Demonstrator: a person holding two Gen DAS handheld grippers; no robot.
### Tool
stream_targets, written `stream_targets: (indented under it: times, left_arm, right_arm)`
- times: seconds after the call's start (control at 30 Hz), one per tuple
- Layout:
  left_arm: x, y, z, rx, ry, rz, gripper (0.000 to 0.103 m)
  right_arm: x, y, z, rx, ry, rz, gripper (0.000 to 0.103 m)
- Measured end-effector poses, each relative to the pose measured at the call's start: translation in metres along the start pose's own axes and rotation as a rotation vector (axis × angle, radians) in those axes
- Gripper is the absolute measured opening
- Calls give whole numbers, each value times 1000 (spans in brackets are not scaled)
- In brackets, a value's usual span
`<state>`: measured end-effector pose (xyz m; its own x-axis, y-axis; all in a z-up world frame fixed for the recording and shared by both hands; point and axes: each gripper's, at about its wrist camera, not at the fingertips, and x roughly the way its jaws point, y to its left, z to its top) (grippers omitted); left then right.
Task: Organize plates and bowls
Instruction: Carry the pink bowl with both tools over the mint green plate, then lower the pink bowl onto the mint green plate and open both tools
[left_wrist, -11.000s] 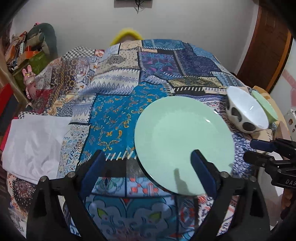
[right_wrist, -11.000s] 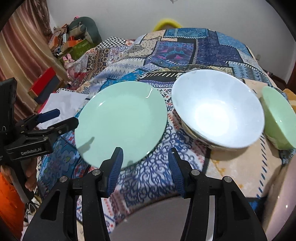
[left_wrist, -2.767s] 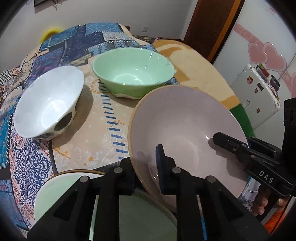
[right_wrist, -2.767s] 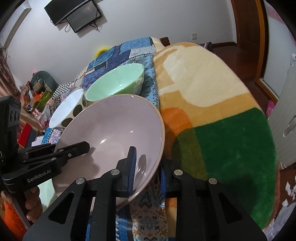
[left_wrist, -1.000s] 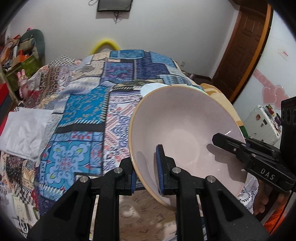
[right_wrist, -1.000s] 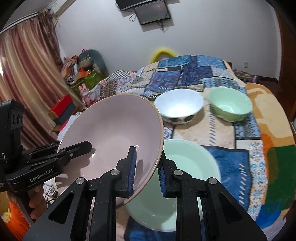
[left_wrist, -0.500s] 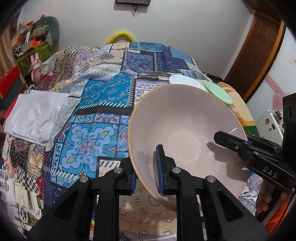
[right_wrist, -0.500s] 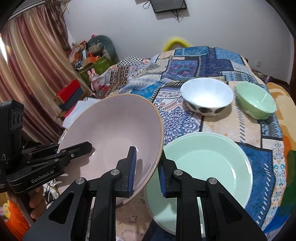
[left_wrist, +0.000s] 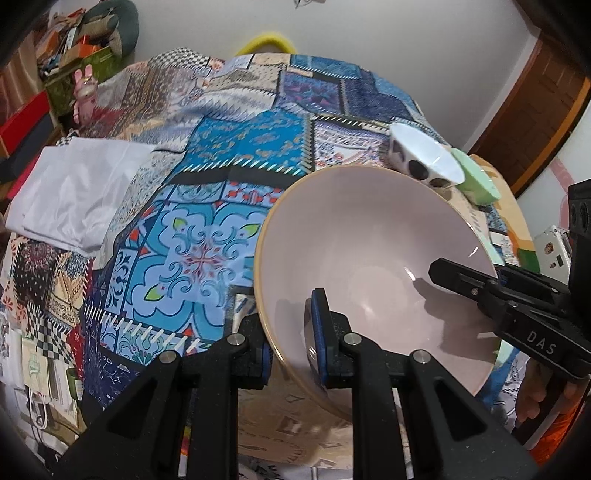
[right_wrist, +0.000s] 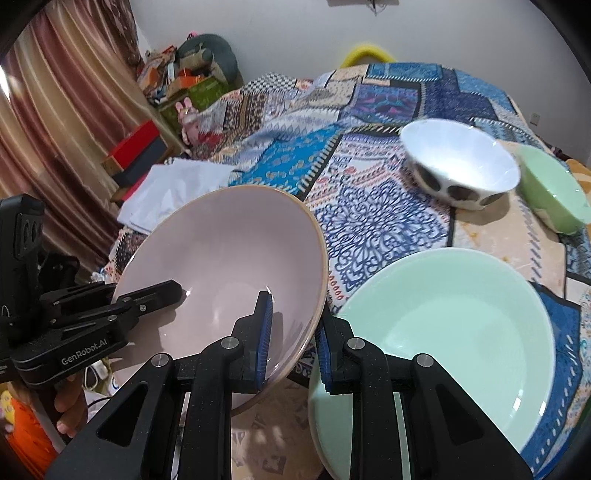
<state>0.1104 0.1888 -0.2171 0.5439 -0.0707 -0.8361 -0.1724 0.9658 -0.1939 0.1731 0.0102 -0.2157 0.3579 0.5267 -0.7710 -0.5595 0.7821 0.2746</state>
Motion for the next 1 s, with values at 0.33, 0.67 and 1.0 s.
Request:
stream_targets:
  times: [0.33,0.67,1.0]
  left_arm:
    - [24,24,-10,-34,63,31,18]
    - [10,23,-10,-12,14,53,18]
    - [-22,16,6,8,-71,98,33]
  right_arm:
    - [34,6,-5,-37,92,4,20]
    - [21,5,-2,-51,66,-10,23]
    - [-17,-6,7,-58,-10,-54,31]
